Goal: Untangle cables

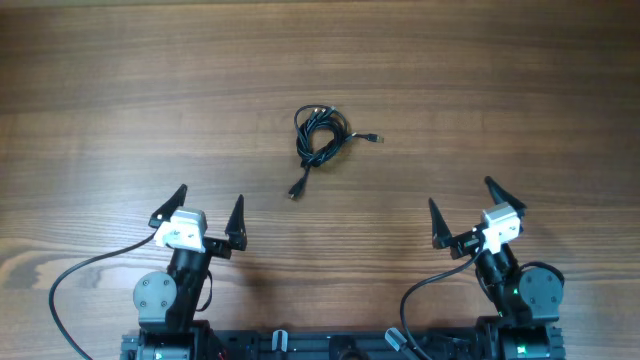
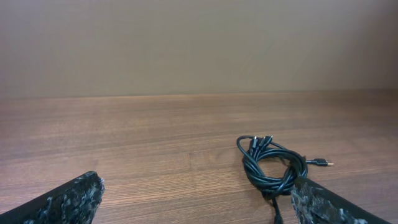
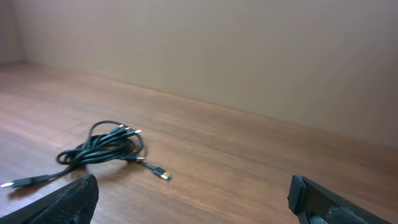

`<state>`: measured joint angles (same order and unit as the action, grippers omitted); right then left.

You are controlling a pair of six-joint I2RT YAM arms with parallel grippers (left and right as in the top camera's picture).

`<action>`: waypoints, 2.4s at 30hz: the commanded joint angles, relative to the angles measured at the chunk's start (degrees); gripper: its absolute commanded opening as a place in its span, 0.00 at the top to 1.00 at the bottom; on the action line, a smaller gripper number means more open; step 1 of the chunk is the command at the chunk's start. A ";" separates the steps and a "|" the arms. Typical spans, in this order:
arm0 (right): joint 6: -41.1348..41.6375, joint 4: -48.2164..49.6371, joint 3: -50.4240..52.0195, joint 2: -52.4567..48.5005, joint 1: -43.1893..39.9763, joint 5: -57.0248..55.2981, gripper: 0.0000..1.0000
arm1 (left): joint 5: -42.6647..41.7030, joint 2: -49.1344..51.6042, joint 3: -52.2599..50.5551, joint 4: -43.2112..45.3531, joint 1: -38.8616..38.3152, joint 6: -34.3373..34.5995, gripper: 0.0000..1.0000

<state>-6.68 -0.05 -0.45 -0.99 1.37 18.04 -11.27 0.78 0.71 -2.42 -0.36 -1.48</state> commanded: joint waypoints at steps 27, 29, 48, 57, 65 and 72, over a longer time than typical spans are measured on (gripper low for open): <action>5.18 -17.44 -35.21 -35.17 0.28 13.94 0.00 | -9.94 47.63 41.57 -16.76 0.24 3.85 0.00; 5.16 -20.15 -37.97 -36.98 0.28 14.80 0.00 | -9.97 50.34 45.03 -19.93 0.20 3.87 0.00; 9.03 -42.80 -64.96 -62.38 0.28 18.10 0.00 | -13.18 69.85 64.46 -39.58 0.22 3.87 0.00; 17.73 -41.31 -64.94 -67.36 0.44 20.17 0.05 | -13.00 71.34 64.46 -38.07 0.22 5.09 0.00; 25.94 -35.21 -66.42 -73.88 4.66 14.73 0.12 | -8.39 76.67 65.33 -34.01 0.20 17.46 0.04; 28.70 -39.36 -77.37 -87.71 11.21 8.85 0.15 | -7.76 84.06 73.83 -39.17 0.11 20.55 0.04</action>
<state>18.68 -39.07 -73.95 -83.68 10.07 30.24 -19.94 81.95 70.96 -40.49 -0.36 15.44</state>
